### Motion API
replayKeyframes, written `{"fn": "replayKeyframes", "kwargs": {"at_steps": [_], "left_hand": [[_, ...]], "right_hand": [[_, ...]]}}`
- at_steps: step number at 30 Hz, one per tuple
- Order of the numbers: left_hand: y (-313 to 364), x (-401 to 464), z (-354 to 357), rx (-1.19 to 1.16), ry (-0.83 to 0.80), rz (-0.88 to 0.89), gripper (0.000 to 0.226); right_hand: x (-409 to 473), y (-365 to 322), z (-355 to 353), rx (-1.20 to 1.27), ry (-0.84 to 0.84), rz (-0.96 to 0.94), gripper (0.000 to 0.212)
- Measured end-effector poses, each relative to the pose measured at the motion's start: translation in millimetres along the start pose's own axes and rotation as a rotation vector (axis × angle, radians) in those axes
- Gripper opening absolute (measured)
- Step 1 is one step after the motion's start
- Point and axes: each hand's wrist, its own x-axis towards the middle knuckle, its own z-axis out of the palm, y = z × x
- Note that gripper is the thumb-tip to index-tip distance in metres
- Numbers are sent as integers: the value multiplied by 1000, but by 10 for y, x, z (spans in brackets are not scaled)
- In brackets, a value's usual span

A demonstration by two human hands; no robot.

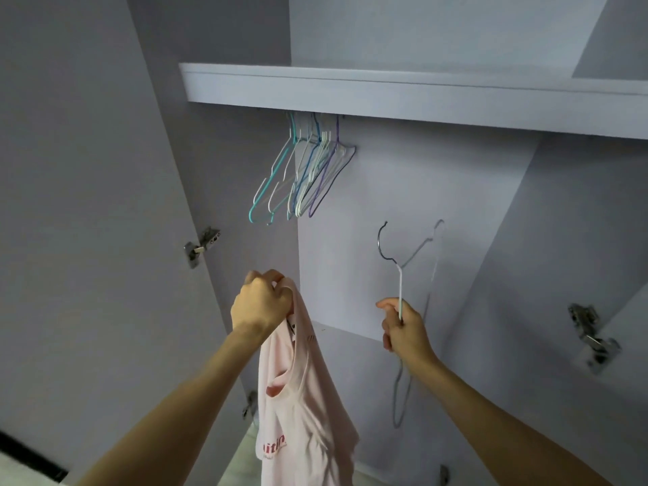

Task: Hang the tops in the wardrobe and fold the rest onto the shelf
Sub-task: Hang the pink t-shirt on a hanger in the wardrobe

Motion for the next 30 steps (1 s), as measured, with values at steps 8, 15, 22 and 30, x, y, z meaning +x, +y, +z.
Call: {"fn": "replayKeyframes", "kwargs": {"at_steps": [8, 15, 22, 30], "left_hand": [[-43, 128, -93, -133, -35, -63, 28], [-80, 250, -308, -105, 25, -120, 28], [-77, 444, -475, -485, -203, -438, 14], [-42, 421, -467, -334, -170, -311, 12]], "right_hand": [[68, -578, 113, 158, 279, -176, 16], [29, -882, 313, 451, 314, -10, 41], [51, -1326, 544, 904, 228, 135, 38], [97, -1503, 766, 1019, 263, 153, 33]]}}
